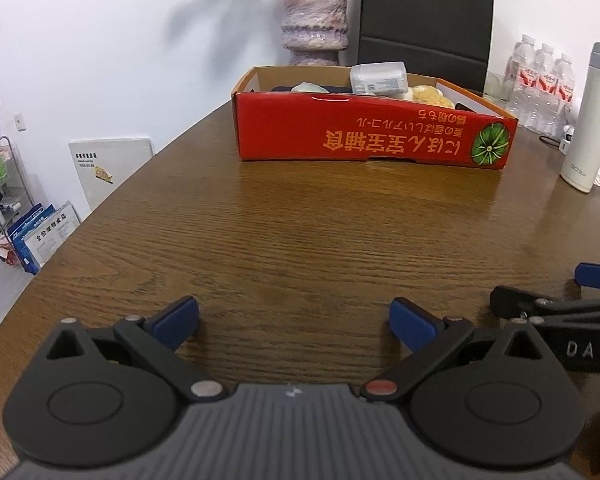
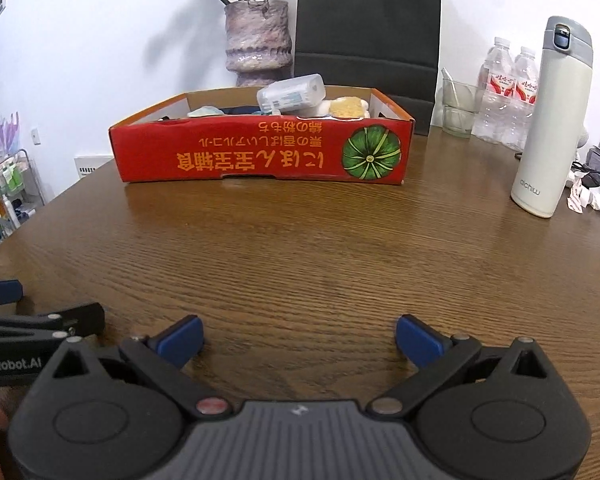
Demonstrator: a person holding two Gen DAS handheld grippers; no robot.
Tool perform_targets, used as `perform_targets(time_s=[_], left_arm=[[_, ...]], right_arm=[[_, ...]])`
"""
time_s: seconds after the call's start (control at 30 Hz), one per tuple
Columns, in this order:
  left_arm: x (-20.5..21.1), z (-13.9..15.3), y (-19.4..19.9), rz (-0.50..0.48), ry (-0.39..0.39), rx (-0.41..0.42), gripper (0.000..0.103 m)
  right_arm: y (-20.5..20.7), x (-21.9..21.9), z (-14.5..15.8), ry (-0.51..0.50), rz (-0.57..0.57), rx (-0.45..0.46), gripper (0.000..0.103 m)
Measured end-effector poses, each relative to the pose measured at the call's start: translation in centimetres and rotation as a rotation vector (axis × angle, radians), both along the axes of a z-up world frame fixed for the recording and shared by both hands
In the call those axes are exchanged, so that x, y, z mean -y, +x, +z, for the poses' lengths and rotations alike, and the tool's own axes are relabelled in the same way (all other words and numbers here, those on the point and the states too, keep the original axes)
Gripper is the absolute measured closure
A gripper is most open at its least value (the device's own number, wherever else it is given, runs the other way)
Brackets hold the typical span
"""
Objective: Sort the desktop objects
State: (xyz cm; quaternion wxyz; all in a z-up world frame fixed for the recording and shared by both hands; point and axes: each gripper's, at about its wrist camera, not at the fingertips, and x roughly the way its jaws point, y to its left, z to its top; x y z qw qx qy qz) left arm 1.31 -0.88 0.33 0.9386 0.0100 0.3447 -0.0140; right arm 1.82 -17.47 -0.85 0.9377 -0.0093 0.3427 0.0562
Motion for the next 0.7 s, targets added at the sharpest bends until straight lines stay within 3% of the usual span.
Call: perform_targets(time_s=[0.7], left_arm=[[-0.02,-0.01,0.13,0.005,0.000,0.000,0.000]], right_arm=[[0.33,0.08,0.03,0.000,0.004,-0.001,0.000]])
